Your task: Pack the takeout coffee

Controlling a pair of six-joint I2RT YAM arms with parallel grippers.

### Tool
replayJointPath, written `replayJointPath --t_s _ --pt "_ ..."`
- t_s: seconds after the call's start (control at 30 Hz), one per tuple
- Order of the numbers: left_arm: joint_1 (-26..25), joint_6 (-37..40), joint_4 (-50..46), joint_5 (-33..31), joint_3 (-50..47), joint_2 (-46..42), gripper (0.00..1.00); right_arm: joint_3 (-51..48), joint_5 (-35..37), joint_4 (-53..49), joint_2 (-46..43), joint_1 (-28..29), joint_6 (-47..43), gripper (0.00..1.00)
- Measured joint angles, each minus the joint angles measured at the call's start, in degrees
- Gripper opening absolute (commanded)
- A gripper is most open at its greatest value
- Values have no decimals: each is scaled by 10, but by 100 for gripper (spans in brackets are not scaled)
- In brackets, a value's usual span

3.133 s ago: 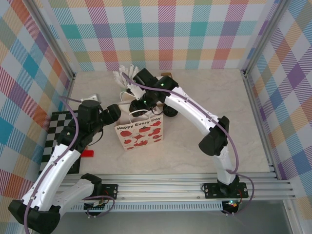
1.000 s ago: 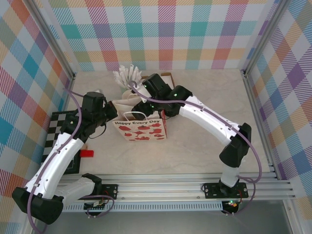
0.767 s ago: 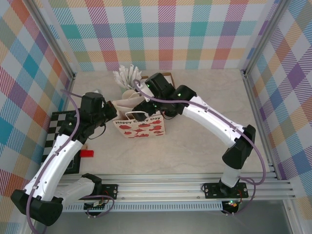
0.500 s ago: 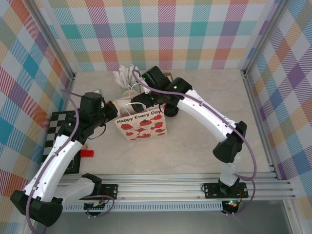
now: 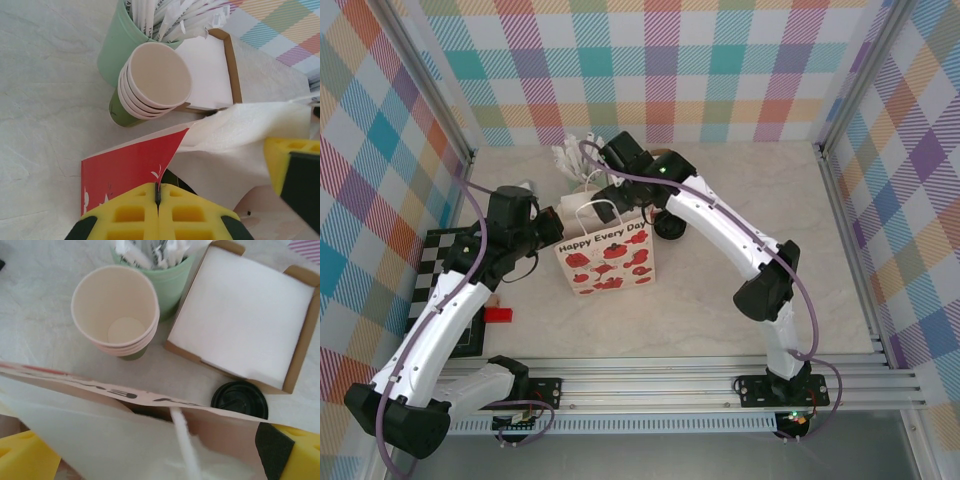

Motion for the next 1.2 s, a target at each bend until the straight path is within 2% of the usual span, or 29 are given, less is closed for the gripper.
replayJointPath --t_s 0.17,0.43,0.53,0.6,0.7,0.8,0.93,1.0,1.1,1.2 --pt "0 10 -5 -1 0 0 0 22 20 7 -1 -9 1 100" --pt "0 12 -20 -10 0 1 0 -102 -80 77 -85 -15 -83 100" --pt "0 12 -24 -14 0 3 0 -135 -128 85 -126 -15 -127 96" --pt "0 12 -24 -14 0 5 0 -162 -157 94 -157 -15 -149 89" --pt "0 12 -25 -14 0 7 0 -197 -197 104 -191 -15 -175 65" --pt "0 12 -25 -14 0 7 0 -209 -219 109 -196 -15 -189 57" --pt "0 12 -25 -16 0 7 0 -210 -236 109 -183 -15 -194 60" --pt "0 10 -25 -16 0 7 0 -227 -236 120 -186 -15 -190 69" --pt "0 2 -28 -19 2 7 0 -264 -223 139 -200 -15 -178 87" --pt "0 -15 -30 -27 3 5 0 -268 -178 144 -212 -15 -154 95"
